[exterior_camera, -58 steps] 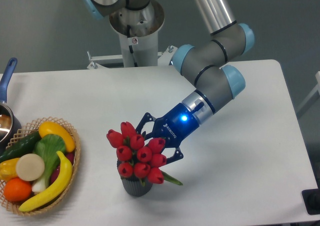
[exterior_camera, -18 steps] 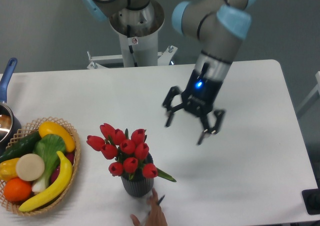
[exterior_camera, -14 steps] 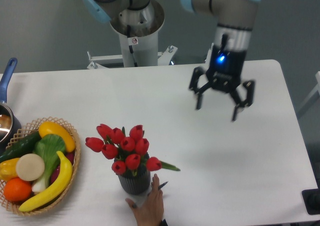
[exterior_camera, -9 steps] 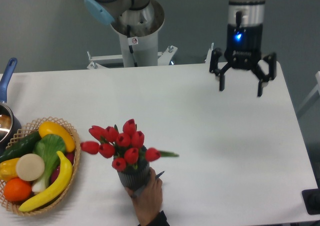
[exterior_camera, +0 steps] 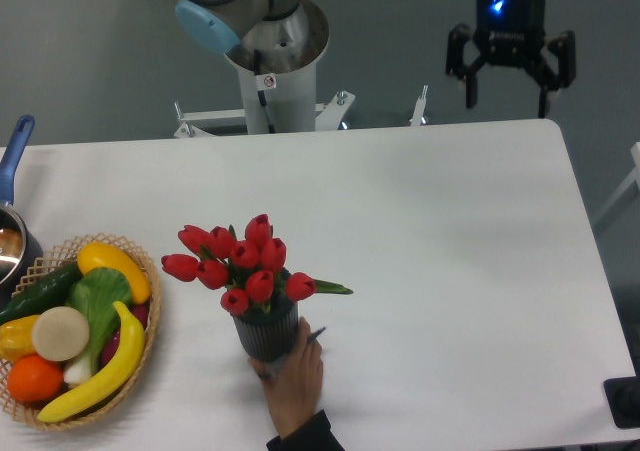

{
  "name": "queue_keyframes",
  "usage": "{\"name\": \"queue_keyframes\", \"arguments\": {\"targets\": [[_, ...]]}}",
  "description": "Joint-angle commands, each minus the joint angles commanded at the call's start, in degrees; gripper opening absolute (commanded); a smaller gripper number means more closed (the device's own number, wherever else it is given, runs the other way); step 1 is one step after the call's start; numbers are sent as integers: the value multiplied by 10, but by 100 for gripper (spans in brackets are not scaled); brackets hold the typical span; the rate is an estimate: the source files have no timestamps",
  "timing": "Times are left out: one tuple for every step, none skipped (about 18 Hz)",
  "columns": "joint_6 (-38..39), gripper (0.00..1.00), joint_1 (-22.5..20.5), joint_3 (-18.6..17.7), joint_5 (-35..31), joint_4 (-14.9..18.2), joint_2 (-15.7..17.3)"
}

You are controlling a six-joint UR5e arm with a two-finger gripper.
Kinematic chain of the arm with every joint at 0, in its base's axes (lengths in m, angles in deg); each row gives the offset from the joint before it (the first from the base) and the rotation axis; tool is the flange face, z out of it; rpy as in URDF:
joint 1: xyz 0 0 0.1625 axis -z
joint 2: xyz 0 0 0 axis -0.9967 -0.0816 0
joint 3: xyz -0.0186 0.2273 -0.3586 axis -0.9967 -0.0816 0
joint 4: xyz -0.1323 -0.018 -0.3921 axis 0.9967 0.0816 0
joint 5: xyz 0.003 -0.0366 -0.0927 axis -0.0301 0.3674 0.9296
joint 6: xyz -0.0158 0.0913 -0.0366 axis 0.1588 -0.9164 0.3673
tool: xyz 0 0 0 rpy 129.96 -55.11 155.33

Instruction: Insert the flowers into the vase

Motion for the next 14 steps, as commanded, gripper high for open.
{"name": "queue_keyframes", "arguments": {"targets": [[-30, 100, -8, 8, -13, 20, 0], [-61, 100, -15, 14, -24, 39, 1], [-90, 100, -19, 19, -33, 49, 1], [-112, 100, -20, 20, -44, 53, 3], [-120, 100, -22, 21, -49, 56, 4], [-121, 100, -24, 21, -49, 66, 4], [-121, 100, -29, 21, -48, 72, 4], [-121, 100, -29, 20, -48, 73, 4], [-121, 100, -29, 19, -48, 72, 5], [-121, 100, -29, 19, -48, 72, 6], [-121, 100, -29, 19, -48, 72, 6], [-121, 100, -30, 19, -48, 72, 6], [-121, 100, -29, 20, -48, 72, 6], [-121, 100, -29, 19, -47, 72, 7]]}}
